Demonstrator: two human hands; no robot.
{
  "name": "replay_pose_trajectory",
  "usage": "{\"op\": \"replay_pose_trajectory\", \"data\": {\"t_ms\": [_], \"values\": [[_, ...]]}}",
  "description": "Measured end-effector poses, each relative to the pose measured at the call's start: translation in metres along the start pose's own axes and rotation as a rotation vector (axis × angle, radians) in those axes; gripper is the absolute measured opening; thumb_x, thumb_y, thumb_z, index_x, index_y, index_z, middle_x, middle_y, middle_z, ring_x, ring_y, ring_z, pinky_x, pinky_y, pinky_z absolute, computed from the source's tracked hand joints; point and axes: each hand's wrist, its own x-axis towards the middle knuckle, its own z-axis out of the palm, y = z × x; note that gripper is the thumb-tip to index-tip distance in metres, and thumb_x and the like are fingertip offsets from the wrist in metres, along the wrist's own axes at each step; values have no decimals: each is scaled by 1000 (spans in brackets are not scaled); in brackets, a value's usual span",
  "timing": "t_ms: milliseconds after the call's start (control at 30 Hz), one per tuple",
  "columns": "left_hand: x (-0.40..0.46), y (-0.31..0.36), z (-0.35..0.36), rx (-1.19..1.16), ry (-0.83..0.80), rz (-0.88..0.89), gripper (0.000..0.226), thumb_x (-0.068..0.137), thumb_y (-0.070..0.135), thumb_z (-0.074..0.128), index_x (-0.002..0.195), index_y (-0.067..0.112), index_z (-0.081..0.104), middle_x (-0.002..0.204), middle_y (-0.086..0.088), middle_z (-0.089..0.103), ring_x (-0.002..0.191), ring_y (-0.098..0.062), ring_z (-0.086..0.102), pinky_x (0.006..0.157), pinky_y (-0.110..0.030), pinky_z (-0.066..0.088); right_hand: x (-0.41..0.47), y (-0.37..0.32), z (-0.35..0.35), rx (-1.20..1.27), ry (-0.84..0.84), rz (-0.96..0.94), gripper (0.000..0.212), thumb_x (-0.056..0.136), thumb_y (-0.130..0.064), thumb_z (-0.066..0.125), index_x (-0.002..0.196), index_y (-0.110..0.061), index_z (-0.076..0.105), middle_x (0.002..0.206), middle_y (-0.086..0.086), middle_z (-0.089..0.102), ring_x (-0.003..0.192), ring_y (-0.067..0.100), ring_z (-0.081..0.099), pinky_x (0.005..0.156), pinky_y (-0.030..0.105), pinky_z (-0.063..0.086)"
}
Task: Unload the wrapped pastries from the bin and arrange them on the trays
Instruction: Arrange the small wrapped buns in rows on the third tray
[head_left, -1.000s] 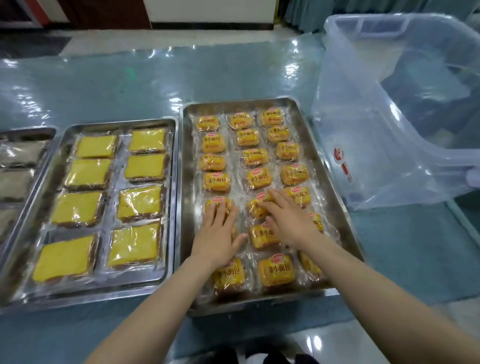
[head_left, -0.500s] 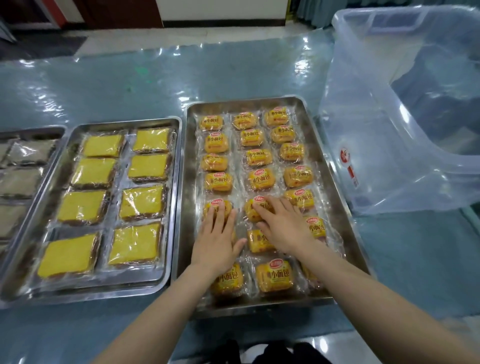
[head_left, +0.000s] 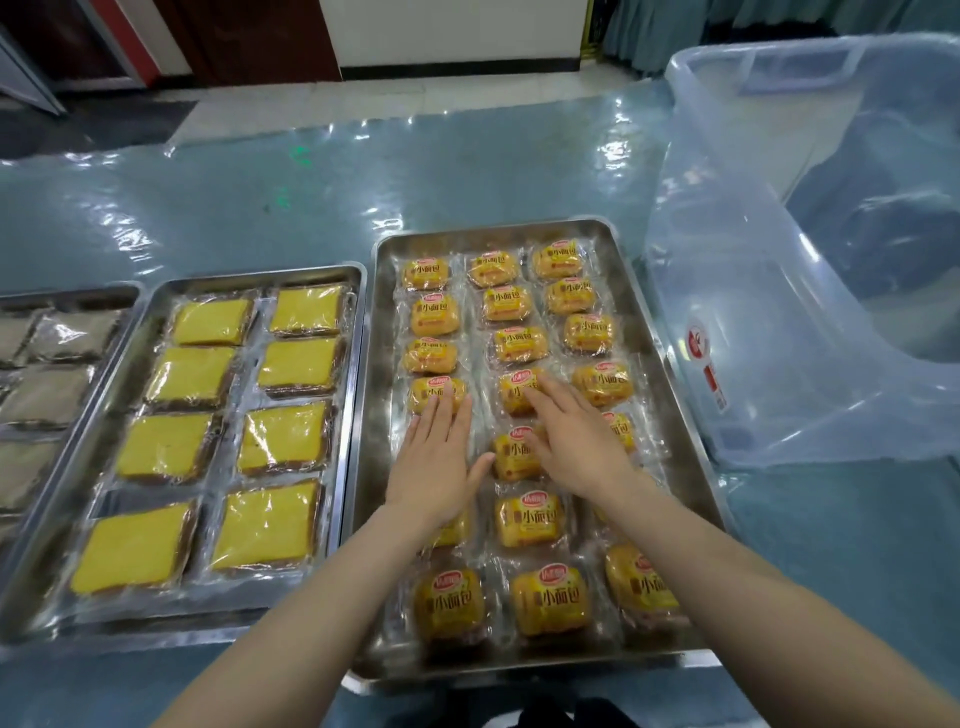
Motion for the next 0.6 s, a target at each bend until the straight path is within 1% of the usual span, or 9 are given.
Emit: {"op": "replay_pose_trajectory", "data": {"t_ms": [133, 200, 267, 333, 400, 500, 600], "values": [[28, -6, -4, 35, -85, -34, 78, 90, 65, 14, 149, 20, -12, 155, -5, -21, 142, -22, -19, 112, -36, -8, 19, 0, 3, -70, -113, -67, 64, 96, -45, 41, 150, -29, 10, 159, 0, -8, 145, 23, -11, 113, 38, -1], [31, -11, -2, 52, -130, -30, 80, 88, 67, 9, 147, 20, -15, 155, -5, -20, 142, -23, -20, 114, -38, -8, 25, 0, 5, -81, -167, -61, 63, 96, -49, 38, 150, -33, 9, 158, 0, -13, 143, 24, -16, 111, 39, -5], [26, -17, 3, 59, -151, -31, 82, 84, 71, 3, 145, 20, -19, 155, -5, -20, 141, -22, -23, 116, -39, -7, 27, 0, 8, -68, -189, -34, 61, 96, -52, 35, 149, -34, 12, 158, 2, -11, 144, 24, -15, 113, 40, -3], [17, -21, 7, 54, -153, -48, 86, 79, 74, -4, 144, 20, -22, 153, -4, -24, 139, -21, -26, 116, -39, -7, 25, -2, 11, -79, -178, -11, 59, 96, -53, 33, 149, -35, 14, 159, 3, -5, 145, 25, -11, 115, 43, 2], [12, -23, 9, 42, -156, -56, 87, 78, 75, -6, 143, 20, -24, 151, -4, -28, 138, -21, -27, 115, -37, -10, 23, -6, 13, -94, -173, 10, 58, 96, -54, 30, 149, -35, 13, 159, 4, -3, 145, 27, -7, 115, 48, 7], [9, -22, 10, 29, -163, -57, 85, 81, 72, -1, 142, 19, -26, 150, -4, -30, 138, -22, -29, 112, -35, -13, 22, -10, 14, -76, -200, 32, 59, 97, -50, 30, 149, -34, 8, 159, 4, -6, 144, 29, -8, 114, 51, 10], [10, -20, 11, 19, -169, -54, 81, 87, 68, 7, 140, 18, -27, 151, -5, -31, 137, -22, -30, 110, -33, -15, 19, -10, 10, -26, -221, 34, 63, 98, -49, 32, 151, -29, 4, 159, 1, -12, 144, 25, -13, 117, 50, 9]]}}
